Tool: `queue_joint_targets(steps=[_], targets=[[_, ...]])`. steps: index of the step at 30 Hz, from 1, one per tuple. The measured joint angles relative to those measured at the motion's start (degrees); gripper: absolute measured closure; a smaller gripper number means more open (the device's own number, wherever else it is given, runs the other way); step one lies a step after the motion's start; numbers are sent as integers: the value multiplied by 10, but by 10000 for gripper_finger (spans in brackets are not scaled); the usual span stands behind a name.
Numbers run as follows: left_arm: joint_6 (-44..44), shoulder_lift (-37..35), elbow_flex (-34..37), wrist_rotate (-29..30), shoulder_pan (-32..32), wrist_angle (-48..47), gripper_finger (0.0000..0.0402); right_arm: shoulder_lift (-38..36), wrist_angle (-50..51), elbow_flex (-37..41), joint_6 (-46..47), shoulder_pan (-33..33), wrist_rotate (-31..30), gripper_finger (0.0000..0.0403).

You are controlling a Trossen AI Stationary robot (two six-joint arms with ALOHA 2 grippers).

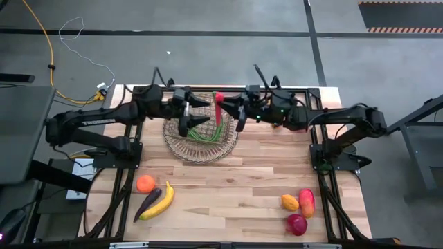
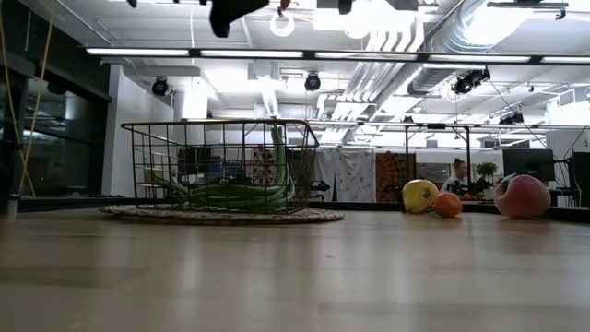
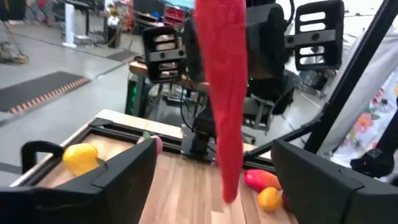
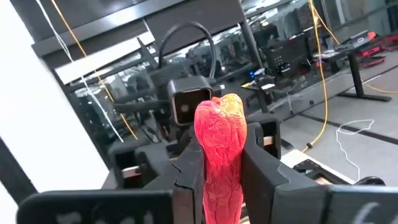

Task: Build produce basket
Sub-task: Put the orange carrot into the wire basket

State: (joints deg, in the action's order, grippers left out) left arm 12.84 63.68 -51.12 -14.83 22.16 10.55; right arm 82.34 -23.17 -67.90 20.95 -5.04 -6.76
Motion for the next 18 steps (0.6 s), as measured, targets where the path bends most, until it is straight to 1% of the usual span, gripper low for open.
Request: queue_joint_targets(steps=[4,8,10,14,18], targets=[[0,41,-25,12,-11,1,76,3,-10,0,7,-1,3,339],[4,74,-46,32,-16,8,74,2,-10,0,0,-1,14,339],[4,88,-51,33,-17,33,75,2,-10,0,-1,-1,20,339],[5,99,-54,33,-20,69,78,2,-2,0,-4,-1,26,339],[5,97,-54,33,-21,69,82,2,1,0,-16,-1,31,339]])
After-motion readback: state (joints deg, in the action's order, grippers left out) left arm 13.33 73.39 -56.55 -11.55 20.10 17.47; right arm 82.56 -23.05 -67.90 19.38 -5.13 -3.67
